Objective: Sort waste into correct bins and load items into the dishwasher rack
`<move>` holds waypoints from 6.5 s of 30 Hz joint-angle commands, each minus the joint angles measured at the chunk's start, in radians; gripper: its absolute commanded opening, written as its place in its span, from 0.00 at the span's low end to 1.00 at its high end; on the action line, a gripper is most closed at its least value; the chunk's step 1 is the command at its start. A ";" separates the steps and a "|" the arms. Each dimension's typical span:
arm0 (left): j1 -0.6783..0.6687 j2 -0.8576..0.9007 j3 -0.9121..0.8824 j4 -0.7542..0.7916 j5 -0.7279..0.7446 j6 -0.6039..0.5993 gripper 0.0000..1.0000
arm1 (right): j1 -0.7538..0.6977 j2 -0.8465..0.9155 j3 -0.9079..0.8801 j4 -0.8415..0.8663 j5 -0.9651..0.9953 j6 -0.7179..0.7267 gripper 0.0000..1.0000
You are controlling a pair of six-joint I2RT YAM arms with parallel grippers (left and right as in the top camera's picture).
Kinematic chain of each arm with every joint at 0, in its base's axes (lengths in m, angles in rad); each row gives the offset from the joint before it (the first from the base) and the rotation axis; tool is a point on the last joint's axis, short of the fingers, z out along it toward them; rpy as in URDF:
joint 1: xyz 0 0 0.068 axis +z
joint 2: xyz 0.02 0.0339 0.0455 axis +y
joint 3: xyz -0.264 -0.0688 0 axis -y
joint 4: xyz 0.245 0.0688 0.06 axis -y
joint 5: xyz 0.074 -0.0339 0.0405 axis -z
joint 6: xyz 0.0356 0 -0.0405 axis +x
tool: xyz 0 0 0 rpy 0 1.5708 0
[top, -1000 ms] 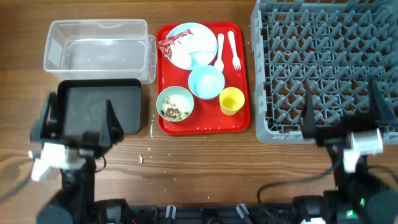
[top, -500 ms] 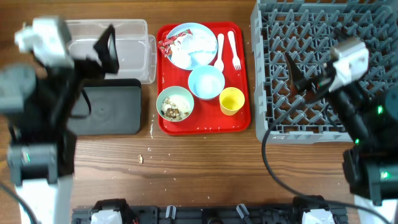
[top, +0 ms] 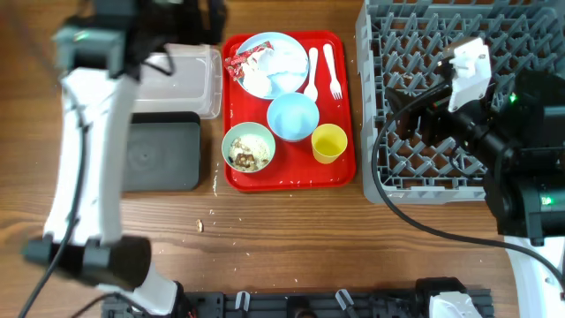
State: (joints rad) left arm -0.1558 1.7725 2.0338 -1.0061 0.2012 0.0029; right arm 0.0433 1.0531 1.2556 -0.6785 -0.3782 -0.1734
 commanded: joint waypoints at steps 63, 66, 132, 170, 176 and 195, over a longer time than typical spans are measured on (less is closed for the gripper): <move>-0.189 0.726 0.010 0.314 -0.142 -0.195 0.04 | 0.004 0.117 0.027 -0.154 -0.050 0.151 1.00; -0.189 0.692 0.014 0.295 -0.135 -0.209 0.04 | 0.004 0.117 0.027 -0.154 -0.050 0.151 1.00; -0.161 0.500 0.027 0.253 -0.158 0.290 0.94 | 0.004 0.128 0.027 -0.183 -0.050 0.151 1.00; -0.172 0.745 0.028 0.356 -0.150 0.209 0.04 | 0.004 0.128 0.027 -0.191 -0.049 0.150 0.99; -0.152 0.644 0.029 0.323 -0.150 0.039 0.04 | 0.004 0.128 0.027 -0.191 -0.049 0.150 1.00; 0.109 0.325 -0.039 0.062 -0.177 -0.121 0.04 | 0.004 0.128 0.027 -0.172 -0.049 0.150 0.99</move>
State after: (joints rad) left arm -0.1055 2.0178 2.0644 -0.9455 0.0460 -0.0608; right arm 0.0433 1.1748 1.2594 -0.8566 -0.4110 -0.0299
